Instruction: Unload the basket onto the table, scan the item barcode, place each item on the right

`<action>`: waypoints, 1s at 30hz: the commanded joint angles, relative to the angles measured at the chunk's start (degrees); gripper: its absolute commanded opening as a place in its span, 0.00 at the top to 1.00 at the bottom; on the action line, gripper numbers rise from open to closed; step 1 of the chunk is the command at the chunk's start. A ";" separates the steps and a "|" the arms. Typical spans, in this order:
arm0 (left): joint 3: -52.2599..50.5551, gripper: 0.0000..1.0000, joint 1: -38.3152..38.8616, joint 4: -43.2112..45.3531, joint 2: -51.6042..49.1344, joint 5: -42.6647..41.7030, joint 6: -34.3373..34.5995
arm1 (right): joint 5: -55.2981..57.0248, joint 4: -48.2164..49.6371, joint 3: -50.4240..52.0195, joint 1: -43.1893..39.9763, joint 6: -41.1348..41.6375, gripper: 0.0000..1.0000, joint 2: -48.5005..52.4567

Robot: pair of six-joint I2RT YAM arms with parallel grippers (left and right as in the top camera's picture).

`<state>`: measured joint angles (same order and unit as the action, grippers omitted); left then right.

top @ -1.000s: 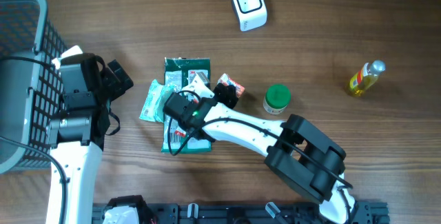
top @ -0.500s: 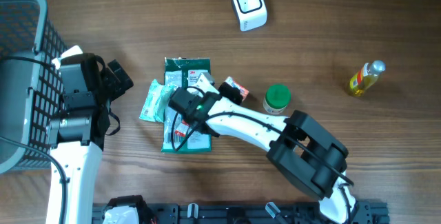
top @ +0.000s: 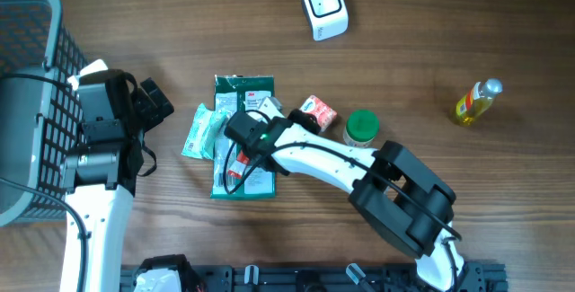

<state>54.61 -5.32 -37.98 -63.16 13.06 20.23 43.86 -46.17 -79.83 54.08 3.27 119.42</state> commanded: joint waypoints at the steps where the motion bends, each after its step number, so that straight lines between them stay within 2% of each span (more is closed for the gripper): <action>1: 0.48 0.00 -0.22 0.02 0.11 0.72 -0.50 | -6.69 0.22 -2.23 -4.79 1.25 0.59 0.92; 3: 0.48 0.00 -0.22 0.02 0.11 0.72 -0.50 | -17.44 -0.17 -5.05 -9.60 1.09 0.60 0.90; 5: 0.48 0.00 -0.22 0.02 0.11 0.72 -0.50 | -34.99 -0.13 -7.04 -14.03 -5.53 0.60 0.90; 6: 0.48 0.00 -0.22 0.02 0.11 0.72 -0.50 | -41.40 -0.39 -7.65 -16.44 -6.23 0.60 0.74; 8: 0.48 0.00 -0.22 0.02 0.11 0.72 -0.50 | -41.94 -0.83 -7.72 -18.80 -5.77 0.62 -0.11; 11: 0.48 0.00 -0.22 0.02 0.11 0.72 -0.50 | -48.50 0.26 -7.72 -22.82 -6.14 0.61 -4.85; 17: 0.48 0.00 -0.22 0.02 0.11 0.72 -0.50 | -46.38 2.51 -6.36 -28.89 -4.74 0.58 -6.34; 23: 0.48 0.00 -0.22 0.02 0.11 0.72 -0.50 | -46.97 3.54 -4.94 -28.98 -4.79 0.59 -2.60; 30: 0.48 0.00 -0.22 0.02 0.11 0.72 -0.50 | -50.84 1.33 -4.90 -28.98 -4.74 0.67 0.46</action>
<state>54.61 -5.32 -38.00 -63.16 13.06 20.23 -4.82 -44.64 -85.10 24.97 -1.61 118.19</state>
